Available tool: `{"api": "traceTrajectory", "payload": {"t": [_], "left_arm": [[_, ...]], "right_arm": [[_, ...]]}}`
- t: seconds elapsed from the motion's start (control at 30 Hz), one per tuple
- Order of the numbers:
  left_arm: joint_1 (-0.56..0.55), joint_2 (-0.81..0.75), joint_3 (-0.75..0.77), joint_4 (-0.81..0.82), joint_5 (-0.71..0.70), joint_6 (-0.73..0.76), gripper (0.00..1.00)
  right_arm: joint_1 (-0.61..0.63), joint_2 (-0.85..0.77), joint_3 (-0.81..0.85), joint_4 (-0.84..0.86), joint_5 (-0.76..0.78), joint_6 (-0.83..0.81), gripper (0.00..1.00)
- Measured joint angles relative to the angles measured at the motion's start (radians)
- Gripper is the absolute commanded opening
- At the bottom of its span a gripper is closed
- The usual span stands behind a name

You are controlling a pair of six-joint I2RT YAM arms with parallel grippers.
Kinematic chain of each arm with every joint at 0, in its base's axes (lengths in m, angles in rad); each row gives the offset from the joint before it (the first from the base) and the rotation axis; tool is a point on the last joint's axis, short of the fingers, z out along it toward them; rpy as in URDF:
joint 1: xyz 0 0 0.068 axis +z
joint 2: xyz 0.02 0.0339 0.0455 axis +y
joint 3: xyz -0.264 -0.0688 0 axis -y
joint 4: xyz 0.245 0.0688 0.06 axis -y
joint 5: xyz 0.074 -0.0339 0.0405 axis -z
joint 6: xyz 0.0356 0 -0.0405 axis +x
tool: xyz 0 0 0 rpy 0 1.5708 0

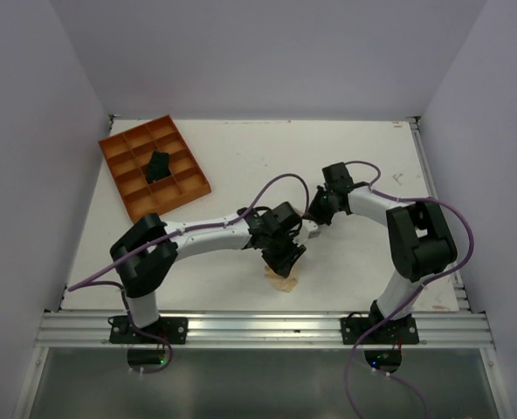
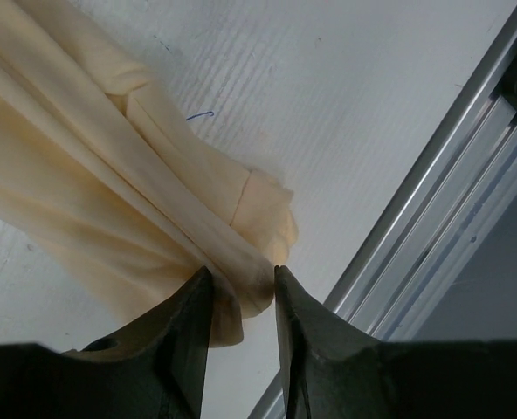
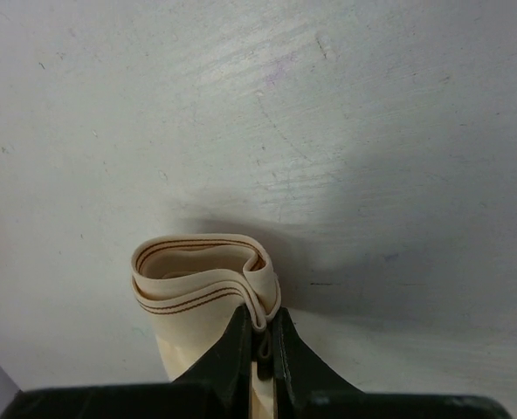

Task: Roll the underwear
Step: Fold the underwear

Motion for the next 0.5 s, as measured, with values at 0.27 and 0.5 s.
{"api": "traceTrajectory", "payload": {"t": [0.27, 0.5], "left_arm": [[-0.001, -0.001, 0.146, -0.063, 0.002, -0.023, 0.48], [0.021, -0.040, 0.231, -0.123, -0.030, -0.014, 0.51]], "right_arm": [[-0.002, 0.021, 0.000, 0.031, -0.054, -0.061, 0.00], [-0.006, 0.041, 0.001, 0.066, -0.112, -0.113, 0.01]]}}
